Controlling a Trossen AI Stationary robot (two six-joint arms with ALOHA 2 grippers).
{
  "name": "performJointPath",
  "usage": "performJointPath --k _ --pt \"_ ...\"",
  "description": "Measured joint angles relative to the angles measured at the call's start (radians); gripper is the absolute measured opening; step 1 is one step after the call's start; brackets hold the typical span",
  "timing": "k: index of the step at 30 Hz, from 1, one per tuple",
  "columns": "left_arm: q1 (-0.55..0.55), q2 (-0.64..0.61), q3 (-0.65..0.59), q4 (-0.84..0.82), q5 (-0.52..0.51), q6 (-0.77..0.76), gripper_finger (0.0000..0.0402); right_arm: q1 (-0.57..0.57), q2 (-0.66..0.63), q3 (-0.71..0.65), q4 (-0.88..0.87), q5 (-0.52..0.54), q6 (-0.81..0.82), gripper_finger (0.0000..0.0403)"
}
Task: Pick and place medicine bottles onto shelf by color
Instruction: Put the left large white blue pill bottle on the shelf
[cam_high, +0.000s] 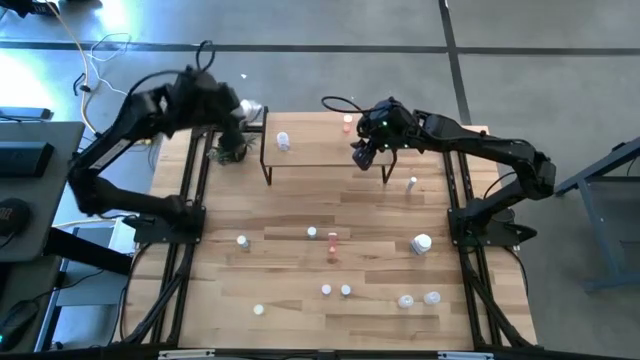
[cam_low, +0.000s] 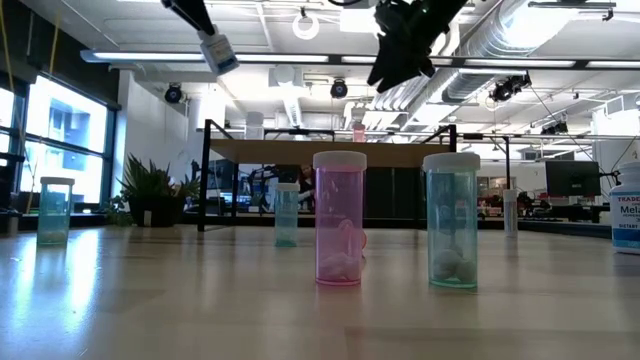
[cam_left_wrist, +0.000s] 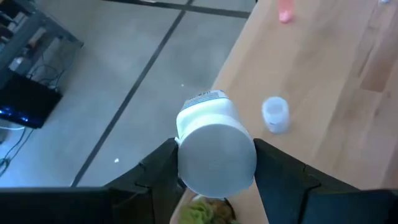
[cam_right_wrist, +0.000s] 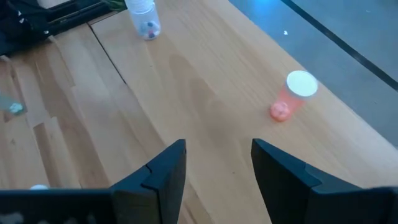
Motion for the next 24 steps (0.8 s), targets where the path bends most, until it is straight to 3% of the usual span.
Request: performJointPath --k 11,24 --pt "0.149 0.217 0.175 -0.013 0.213 0.155 0.0169 -0.001 0.001 0.0 -0.001 -0.001 -0.026 0.0174" --pt "0.168 0.399 0.252 -0.029 0.244 0.34 0.0169 -0.001 0.001 0.0 -0.002 -0.002 -0.017 0.0174"
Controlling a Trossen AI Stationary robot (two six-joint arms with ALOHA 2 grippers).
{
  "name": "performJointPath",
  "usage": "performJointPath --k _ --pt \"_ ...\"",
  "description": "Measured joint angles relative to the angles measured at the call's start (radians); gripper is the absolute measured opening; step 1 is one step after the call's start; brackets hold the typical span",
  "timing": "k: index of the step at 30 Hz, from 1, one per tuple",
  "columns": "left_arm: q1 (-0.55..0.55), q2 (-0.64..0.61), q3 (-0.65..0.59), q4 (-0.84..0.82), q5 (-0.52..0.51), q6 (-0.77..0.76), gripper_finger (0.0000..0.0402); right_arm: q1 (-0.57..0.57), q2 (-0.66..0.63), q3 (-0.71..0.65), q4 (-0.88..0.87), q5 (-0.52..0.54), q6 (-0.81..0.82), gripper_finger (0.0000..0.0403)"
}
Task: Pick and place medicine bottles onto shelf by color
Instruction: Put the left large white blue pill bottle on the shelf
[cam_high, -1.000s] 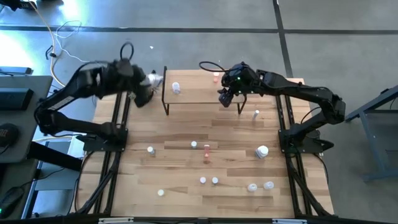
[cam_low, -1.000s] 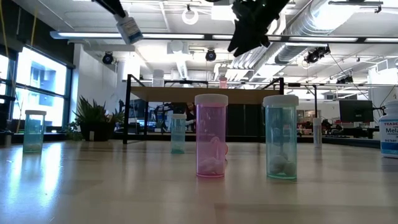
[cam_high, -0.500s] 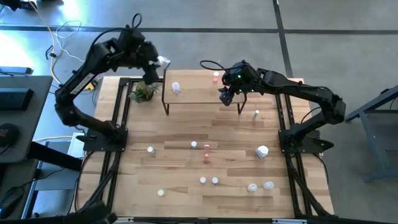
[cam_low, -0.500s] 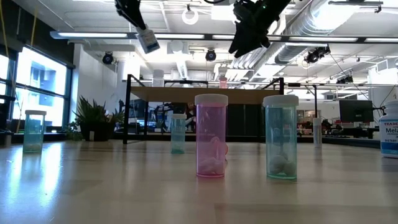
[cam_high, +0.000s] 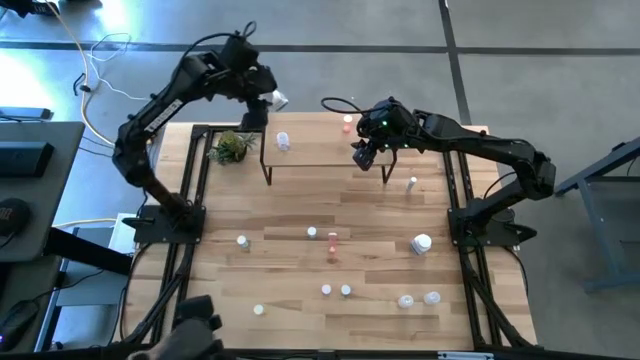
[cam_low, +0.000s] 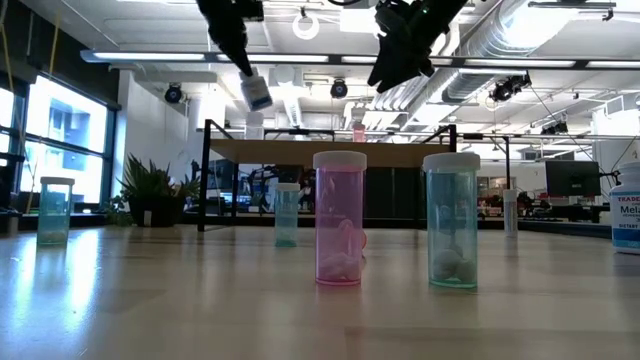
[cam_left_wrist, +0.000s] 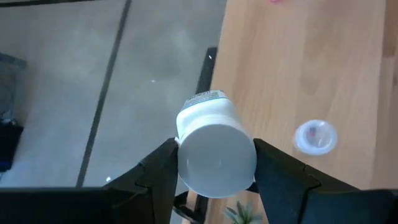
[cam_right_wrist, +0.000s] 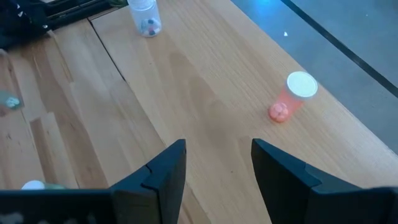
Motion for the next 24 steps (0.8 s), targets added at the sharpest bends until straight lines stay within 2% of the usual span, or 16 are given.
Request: performJointPath --k 7,24 --pt "-0.003 0.076 0.0 -0.069 0.0 0.019 0.0169 0.0 0.0 -0.001 0.0 0.0 0.001 0.0174" --pt "-0.033 0.164 0.0 -0.162 -0.001 -0.08 0.0169 0.0 0.003 -0.001 -0.001 0.0 -0.024 0.0174"
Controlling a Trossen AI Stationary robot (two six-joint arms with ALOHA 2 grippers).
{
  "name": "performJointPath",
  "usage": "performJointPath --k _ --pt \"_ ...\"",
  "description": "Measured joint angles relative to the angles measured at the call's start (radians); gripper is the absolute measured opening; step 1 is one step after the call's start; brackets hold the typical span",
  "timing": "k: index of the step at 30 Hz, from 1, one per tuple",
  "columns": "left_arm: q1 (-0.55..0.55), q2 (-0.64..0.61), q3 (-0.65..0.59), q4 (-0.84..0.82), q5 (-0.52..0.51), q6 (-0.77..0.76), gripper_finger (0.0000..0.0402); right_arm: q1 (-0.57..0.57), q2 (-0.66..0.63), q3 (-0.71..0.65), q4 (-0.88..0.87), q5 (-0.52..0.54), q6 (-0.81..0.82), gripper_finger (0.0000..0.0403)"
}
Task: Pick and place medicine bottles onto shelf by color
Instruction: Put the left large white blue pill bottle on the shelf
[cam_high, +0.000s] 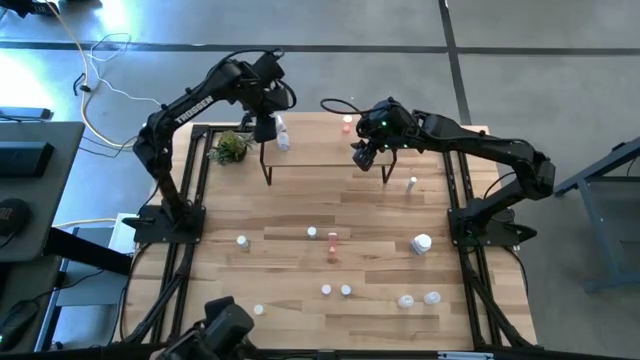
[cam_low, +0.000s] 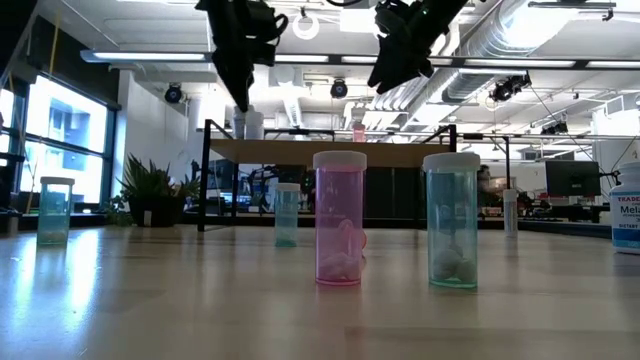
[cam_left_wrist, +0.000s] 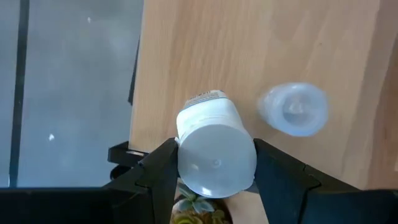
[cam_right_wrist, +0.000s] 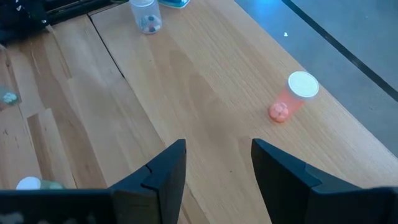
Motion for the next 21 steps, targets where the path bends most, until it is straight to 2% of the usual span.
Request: performJointPath --k 9,21 --pt "-0.01 0.009 0.0 0.01 -0.015 0.001 0.017 0.0 0.0 0.0 -0.008 0.0 0.0 0.0174" --pt "-0.019 0.01 0.0 0.01 -0.044 0.011 0.022 0.0 0.0 0.0 -0.015 0.0 0.0 0.0174"
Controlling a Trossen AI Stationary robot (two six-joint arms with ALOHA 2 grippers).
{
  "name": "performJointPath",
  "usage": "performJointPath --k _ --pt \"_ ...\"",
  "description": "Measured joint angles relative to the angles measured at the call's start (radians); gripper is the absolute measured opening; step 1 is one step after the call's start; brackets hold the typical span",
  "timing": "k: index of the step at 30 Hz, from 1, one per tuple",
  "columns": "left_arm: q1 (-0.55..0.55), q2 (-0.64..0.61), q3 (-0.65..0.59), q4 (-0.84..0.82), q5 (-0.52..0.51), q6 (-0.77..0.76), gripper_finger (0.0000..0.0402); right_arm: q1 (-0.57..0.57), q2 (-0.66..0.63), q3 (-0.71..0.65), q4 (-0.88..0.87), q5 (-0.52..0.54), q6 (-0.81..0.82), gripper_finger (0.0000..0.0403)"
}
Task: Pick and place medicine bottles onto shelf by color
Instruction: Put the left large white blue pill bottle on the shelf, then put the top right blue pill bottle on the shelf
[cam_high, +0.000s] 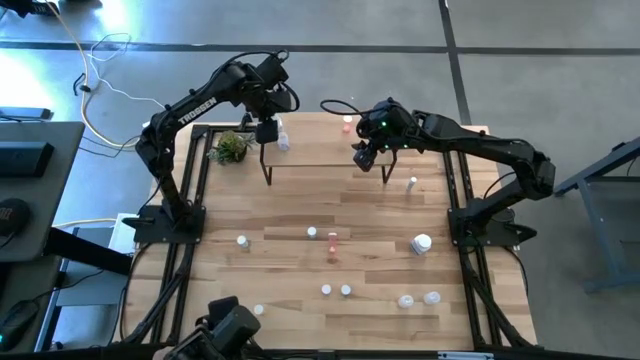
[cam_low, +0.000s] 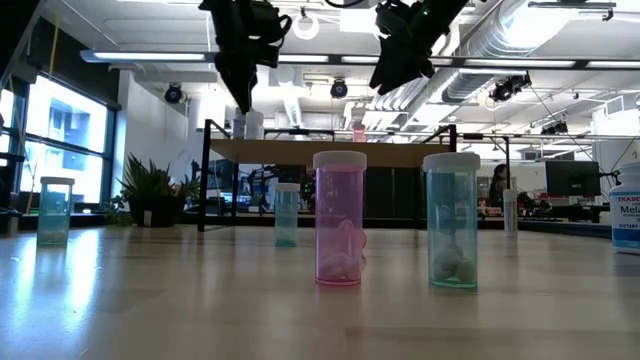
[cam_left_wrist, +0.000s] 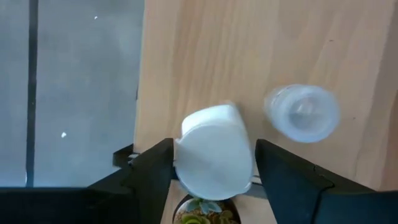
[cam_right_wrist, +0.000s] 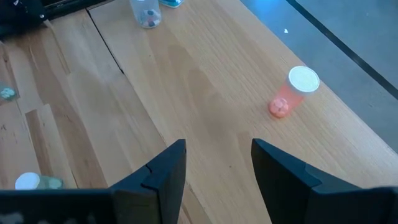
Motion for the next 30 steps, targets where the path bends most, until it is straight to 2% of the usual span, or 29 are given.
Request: performJointPath --k 8,13,18,30 --pt "0.002 0.0 0.0 0.004 -0.001 -0.011 0.0238 0.0 0.0 0.0 -0.002 0.001 0.007 0.0174" --pt "0.001 0.0 0.0 0.025 -0.004 -0.021 0.0238 0.0 0.0 0.0 0.001 0.049 0.021 0.0174" --pt "-0.003 0.0 0.001 0.053 -0.004 -0.035 0.0238 -0.011 0.0 0.0 -0.004 0.053 0.033 0.0174" --pt "-0.018 0.0 0.142 0.043 0.003 -0.09 0.0239 -0.04 -0.003 0.0 -0.015 0.046 0.069 0.0174"
